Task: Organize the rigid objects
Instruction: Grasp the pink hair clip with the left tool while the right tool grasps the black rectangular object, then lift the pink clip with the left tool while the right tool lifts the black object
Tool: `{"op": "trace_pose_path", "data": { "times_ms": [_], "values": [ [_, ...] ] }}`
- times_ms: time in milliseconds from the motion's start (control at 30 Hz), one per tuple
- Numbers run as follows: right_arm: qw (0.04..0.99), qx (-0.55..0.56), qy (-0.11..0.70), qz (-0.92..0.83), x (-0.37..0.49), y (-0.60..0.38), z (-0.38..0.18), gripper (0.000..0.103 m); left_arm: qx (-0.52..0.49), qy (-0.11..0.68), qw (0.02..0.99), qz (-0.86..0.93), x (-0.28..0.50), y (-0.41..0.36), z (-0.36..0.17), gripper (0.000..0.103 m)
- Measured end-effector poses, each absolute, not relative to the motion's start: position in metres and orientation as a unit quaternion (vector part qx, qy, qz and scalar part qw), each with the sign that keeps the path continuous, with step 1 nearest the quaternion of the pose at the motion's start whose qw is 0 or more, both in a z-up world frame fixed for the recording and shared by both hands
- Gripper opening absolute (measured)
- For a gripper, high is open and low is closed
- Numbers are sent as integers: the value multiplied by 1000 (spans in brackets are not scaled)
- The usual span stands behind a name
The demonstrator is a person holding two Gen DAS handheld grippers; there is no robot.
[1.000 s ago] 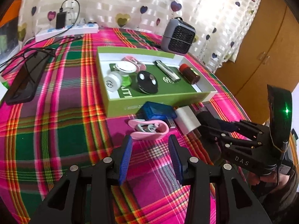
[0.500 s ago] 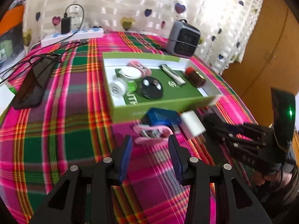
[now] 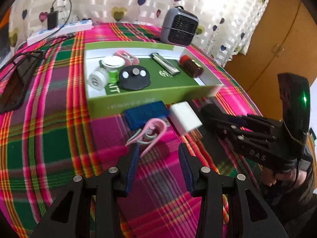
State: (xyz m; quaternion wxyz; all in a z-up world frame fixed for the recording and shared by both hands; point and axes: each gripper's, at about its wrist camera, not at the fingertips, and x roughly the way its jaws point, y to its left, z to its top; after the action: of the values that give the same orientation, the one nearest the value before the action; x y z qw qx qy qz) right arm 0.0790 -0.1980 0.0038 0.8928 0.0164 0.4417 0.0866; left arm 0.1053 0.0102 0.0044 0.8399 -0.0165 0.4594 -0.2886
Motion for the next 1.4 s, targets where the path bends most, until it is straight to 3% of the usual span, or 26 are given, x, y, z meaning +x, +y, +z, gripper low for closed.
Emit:
{"op": "trace_pose_path", "data": {
  "times_ms": [300,1200,1400],
  "values": [
    [896,-15,438,72,78,-198,4,24,17,417,877,-238,106,17,24,39],
    [897,-22,431,89,84,-206,3,24,44,451,854,-257,118,-18,4,39],
    [898,-18,429,96,85,-208,3,24,37,453,857,-242,118,-17,4,34]
  ]
}}
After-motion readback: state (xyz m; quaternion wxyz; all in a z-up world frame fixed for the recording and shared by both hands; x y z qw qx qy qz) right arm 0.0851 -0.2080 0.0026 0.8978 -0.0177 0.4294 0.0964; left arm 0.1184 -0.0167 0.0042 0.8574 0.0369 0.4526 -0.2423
